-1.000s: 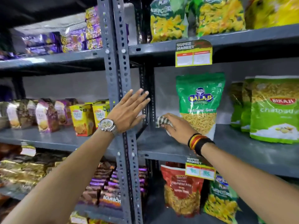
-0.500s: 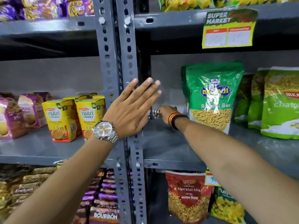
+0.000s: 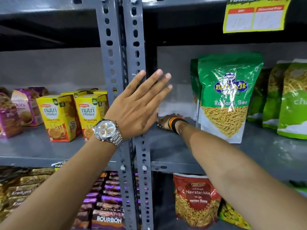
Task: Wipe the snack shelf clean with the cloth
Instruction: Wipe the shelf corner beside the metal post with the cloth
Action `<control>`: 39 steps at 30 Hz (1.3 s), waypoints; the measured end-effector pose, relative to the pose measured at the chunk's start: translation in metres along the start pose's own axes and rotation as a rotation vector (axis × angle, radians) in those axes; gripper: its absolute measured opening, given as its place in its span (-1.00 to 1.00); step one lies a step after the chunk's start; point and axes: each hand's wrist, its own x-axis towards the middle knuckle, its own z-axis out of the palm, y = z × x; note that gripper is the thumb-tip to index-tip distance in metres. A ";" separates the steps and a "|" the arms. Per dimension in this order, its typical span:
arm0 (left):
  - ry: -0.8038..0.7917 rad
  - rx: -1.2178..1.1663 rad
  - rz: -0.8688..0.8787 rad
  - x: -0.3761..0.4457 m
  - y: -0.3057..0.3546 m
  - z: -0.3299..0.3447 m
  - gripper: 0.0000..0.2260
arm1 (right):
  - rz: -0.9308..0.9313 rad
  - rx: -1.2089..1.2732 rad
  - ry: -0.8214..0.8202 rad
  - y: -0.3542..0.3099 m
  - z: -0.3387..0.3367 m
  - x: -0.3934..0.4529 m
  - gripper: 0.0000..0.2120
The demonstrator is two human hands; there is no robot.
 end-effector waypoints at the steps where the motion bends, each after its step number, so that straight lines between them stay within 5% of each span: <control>1: 0.003 0.003 0.001 0.000 0.000 0.000 -0.43 | -0.052 0.003 0.001 0.002 0.000 0.004 -0.14; 7: 0.003 0.021 0.001 0.001 -0.001 0.000 -0.44 | -0.296 0.079 0.007 0.026 -0.010 -0.003 -0.66; 15: -0.047 0.029 -0.007 0.003 0.001 -0.007 -0.43 | -0.592 0.180 -0.066 0.049 -0.027 -0.091 -0.66; 22: -0.047 0.029 -0.007 0.002 0.004 -0.007 -0.43 | -0.419 0.349 0.212 0.041 -0.030 -0.042 -0.82; 30: -0.003 0.040 -0.005 0.002 0.001 0.000 -0.43 | -0.178 0.105 0.037 0.014 -0.011 0.034 -0.53; 33: 0.001 0.028 -0.008 0.002 0.001 0.001 -0.44 | -0.284 0.153 0.016 0.008 -0.008 0.044 -0.72; 39: -0.011 0.033 -0.013 0.002 0.003 -0.001 -0.44 | -0.360 0.323 0.078 0.013 -0.035 0.009 -0.77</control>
